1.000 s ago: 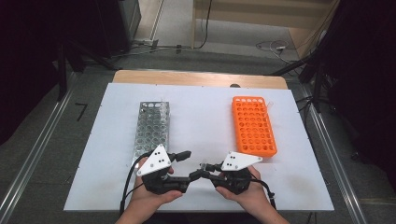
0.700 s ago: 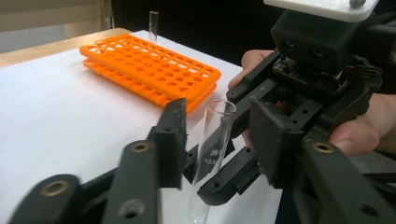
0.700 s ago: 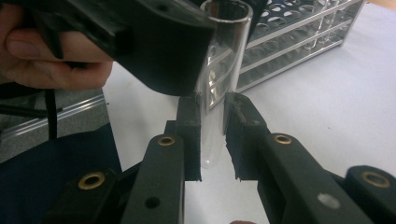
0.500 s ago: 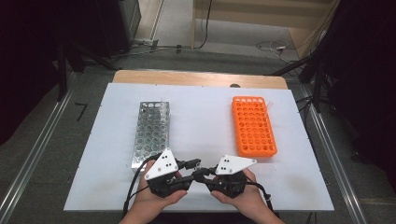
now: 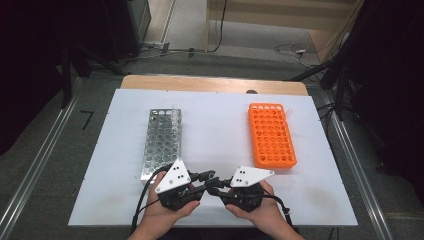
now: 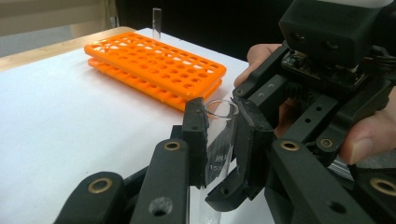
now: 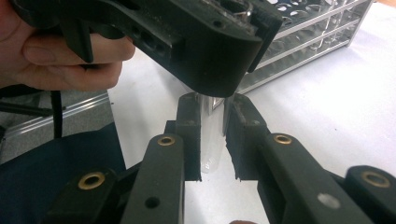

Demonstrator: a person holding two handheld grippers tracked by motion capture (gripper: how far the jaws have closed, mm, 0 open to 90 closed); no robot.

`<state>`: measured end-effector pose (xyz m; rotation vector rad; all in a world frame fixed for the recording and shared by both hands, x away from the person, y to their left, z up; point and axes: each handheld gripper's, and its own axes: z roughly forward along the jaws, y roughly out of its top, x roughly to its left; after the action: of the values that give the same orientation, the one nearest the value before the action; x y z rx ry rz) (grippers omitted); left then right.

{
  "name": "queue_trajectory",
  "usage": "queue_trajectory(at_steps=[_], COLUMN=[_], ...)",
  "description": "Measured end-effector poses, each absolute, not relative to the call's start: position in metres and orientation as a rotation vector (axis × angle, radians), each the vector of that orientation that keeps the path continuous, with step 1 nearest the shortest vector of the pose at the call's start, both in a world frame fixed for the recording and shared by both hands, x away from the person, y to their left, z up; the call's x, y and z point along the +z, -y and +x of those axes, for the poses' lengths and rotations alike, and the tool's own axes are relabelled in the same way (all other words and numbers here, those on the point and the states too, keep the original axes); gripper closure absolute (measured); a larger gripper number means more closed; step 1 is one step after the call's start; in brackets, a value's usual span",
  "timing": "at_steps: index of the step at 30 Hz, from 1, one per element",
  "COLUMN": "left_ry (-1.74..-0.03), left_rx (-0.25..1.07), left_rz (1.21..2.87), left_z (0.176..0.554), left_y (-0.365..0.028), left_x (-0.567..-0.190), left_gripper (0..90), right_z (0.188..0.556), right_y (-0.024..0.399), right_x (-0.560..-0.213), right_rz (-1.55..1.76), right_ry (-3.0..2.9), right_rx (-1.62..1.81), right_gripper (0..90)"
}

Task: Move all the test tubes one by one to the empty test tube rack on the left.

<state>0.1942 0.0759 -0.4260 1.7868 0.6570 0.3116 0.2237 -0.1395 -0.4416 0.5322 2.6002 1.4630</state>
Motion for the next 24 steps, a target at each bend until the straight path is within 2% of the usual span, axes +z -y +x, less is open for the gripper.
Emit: queue_trajectory(at_steps=[4,20,24], left_ry=[-0.669,-0.732,-0.749], left_rx=[0.322,0.368,0.382], left_rz=[1.788,1.741,1.726], left_z=[0.196,0.208,0.214], left_y=[-0.076,-0.096,-0.102], left_x=[-0.427,-0.419,-0.416], left_gripper=[76.3,76.4,76.4], right_z=[0.227,0.244,0.249], right_y=[0.142,0.177,0.191], right_x=[-0.444,-0.439,-0.439], right_rz=[0.540,0.670,0.667], right_ry=[-2.606,-2.472,-2.468], right_rx=[1.478,1.512,1.530], right_gripper=[71.1,10.0,1.0])
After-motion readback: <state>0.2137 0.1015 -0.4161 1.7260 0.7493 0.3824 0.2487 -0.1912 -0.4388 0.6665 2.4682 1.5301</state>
